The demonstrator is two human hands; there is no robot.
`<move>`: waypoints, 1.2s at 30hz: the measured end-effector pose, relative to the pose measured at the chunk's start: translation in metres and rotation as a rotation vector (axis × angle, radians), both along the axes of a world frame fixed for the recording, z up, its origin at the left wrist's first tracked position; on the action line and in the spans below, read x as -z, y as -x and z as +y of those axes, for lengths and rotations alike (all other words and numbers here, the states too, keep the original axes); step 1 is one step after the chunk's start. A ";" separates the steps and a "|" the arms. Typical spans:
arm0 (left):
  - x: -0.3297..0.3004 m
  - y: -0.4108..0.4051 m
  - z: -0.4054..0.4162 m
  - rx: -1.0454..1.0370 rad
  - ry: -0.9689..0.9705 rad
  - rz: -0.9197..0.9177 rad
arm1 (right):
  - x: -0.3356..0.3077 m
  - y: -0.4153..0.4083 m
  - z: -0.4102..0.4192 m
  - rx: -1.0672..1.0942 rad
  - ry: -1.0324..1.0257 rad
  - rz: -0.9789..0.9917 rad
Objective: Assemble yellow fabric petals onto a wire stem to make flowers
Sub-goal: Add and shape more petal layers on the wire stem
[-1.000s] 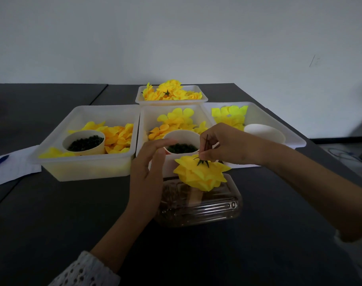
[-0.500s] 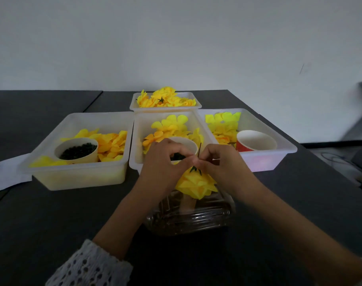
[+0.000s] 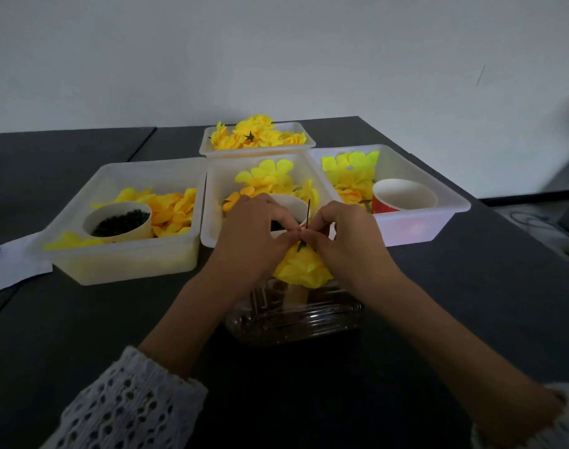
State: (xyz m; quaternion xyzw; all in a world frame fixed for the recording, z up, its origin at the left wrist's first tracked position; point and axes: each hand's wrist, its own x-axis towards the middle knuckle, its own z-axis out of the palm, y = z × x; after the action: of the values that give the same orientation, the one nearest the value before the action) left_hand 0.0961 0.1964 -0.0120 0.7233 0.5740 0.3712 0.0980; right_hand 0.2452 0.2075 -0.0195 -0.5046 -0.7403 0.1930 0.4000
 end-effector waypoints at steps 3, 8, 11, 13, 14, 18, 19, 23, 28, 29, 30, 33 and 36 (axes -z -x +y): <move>-0.001 -0.001 0.003 0.013 0.014 0.065 | -0.001 0.001 -0.001 0.014 0.015 -0.026; -0.002 -0.004 0.003 0.024 0.010 0.208 | 0.002 0.001 -0.004 0.011 0.024 -0.059; -0.006 -0.003 0.002 0.047 0.007 0.264 | 0.005 0.000 -0.004 0.004 0.035 -0.072; -0.009 -0.001 0.003 0.058 0.009 0.318 | 0.005 0.000 -0.004 0.003 0.026 -0.088; -0.009 -0.001 0.004 0.051 0.007 0.361 | 0.006 0.000 -0.003 0.005 0.021 -0.101; -0.010 -0.001 0.003 0.027 -0.021 0.450 | 0.010 0.000 -0.006 0.036 -0.003 -0.132; -0.010 0.000 0.003 0.039 -0.009 0.438 | 0.010 0.001 -0.007 0.046 -0.016 -0.145; -0.012 0.011 -0.001 0.114 0.040 0.256 | 0.001 -0.003 -0.007 0.035 0.025 -0.184; -0.023 0.030 -0.018 -0.022 -0.138 -0.114 | -0.020 -0.007 0.002 -0.029 0.047 -0.202; -0.026 0.033 -0.022 -0.039 -0.171 -0.174 | -0.027 -0.007 0.003 -0.024 0.021 -0.167; -0.029 0.035 -0.026 -0.057 -0.179 -0.224 | -0.036 -0.007 0.004 -0.022 -0.008 -0.126; -0.034 0.037 -0.035 -0.085 -0.181 -0.326 | -0.072 -0.010 0.001 -0.008 -0.099 -0.003; -0.038 0.032 -0.047 -0.059 -0.161 -0.419 | -0.103 -0.018 -0.011 -0.044 -0.069 0.259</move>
State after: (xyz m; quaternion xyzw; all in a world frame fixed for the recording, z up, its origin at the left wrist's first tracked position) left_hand 0.0636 0.1495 0.0262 0.6188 0.5305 0.5607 0.1460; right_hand 0.2628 0.1963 0.0838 -0.4450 -0.6995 0.2396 0.5052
